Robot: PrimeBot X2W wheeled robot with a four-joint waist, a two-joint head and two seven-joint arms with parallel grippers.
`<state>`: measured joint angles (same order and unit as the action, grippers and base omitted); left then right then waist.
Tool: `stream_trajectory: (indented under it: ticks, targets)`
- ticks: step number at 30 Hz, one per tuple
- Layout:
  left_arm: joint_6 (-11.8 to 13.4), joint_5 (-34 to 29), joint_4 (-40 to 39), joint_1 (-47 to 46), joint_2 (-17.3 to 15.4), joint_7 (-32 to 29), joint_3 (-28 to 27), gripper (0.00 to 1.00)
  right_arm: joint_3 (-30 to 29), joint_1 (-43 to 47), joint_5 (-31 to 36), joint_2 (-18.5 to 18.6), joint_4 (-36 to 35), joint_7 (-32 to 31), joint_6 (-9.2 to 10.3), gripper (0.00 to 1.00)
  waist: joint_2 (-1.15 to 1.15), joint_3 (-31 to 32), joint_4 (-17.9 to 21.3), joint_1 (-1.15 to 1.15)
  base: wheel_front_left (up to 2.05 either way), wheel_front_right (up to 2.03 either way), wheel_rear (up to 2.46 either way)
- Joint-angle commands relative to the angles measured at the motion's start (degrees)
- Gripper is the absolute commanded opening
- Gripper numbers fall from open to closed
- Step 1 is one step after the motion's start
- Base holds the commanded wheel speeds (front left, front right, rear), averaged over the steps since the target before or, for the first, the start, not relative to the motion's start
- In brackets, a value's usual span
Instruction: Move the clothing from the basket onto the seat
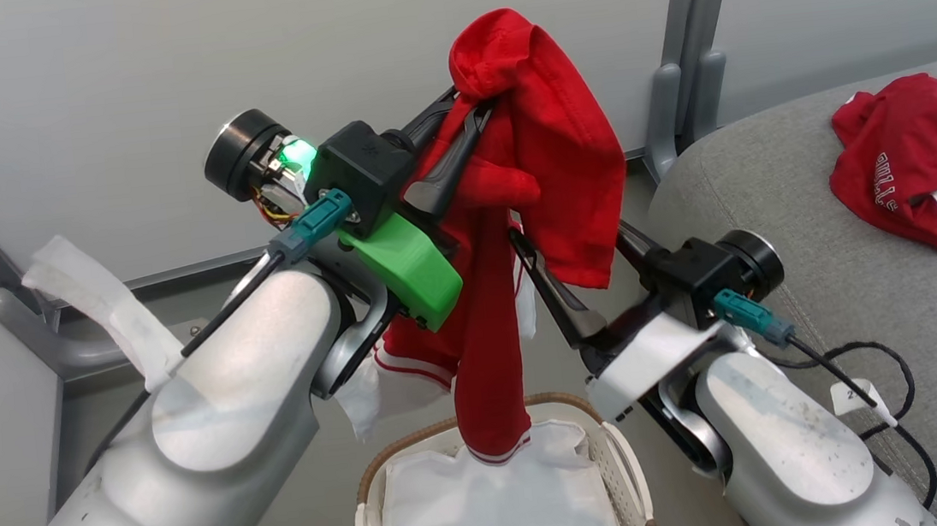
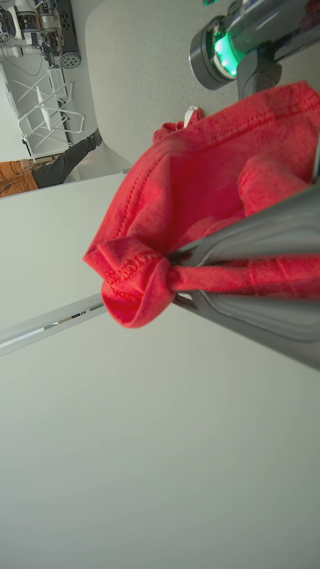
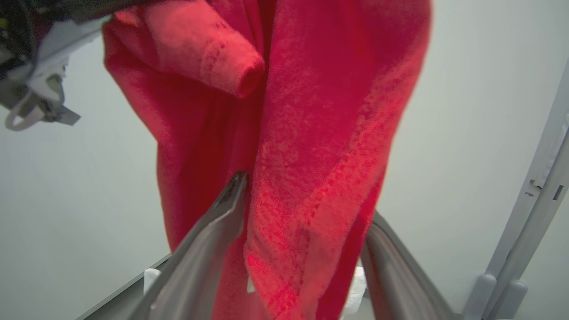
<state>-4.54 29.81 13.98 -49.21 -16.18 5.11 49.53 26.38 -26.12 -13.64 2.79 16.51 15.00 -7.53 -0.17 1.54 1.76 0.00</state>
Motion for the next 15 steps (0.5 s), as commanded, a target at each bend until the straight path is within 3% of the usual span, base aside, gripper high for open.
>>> stream_trajectory:
  ticks: [1,8,9,10,11,15]
  targets:
    - [0.1,0.5,-0.3,0.6,0.2,0.3,0.1,0.00,0.2,-1.5,0.3,0.2,1.0,0.3,0.08,1.00,0.17,-0.1,-0.1,0.00,0.00,0.00,0.00]
    - [-0.2,1.4,-0.6,1.9,0.8,1.0,0.6,0.00,2.9,-7.6,-0.8,0.2,7.4,0.3,0.08,1.00,0.17,-0.4,-0.7,0.00,0.00,0.00,0.00]
    - [-0.2,1.6,-0.5,2.3,0.9,1.2,0.7,0.00,3.2,-8.5,-1.0,0.2,8.2,0.3,0.08,0.44,0.17,-0.4,-0.9,0.00,0.00,0.00,0.00]
    - [-0.2,1.9,-0.5,2.6,1.0,1.2,0.7,0.00,3.4,-9.1,-1.2,0.2,8.8,0.3,0.08,0.34,0.17,-0.4,-0.9,0.00,0.00,0.00,0.00]
    - [-0.2,2.2,-0.4,3.0,1.0,1.3,0.8,0.00,3.7,-9.6,-1.2,0.2,9.3,0.3,0.08,0.00,0.17,-0.5,-1.0,0.00,0.00,0.00,0.00]
    - [0.4,3.4,-0.1,4.6,0.8,2.1,0.4,0.00,3.8,-11.0,-0.8,0.2,10.1,0.3,0.08,0.00,0.17,-0.7,-1.2,0.00,0.00,0.00,0.00]
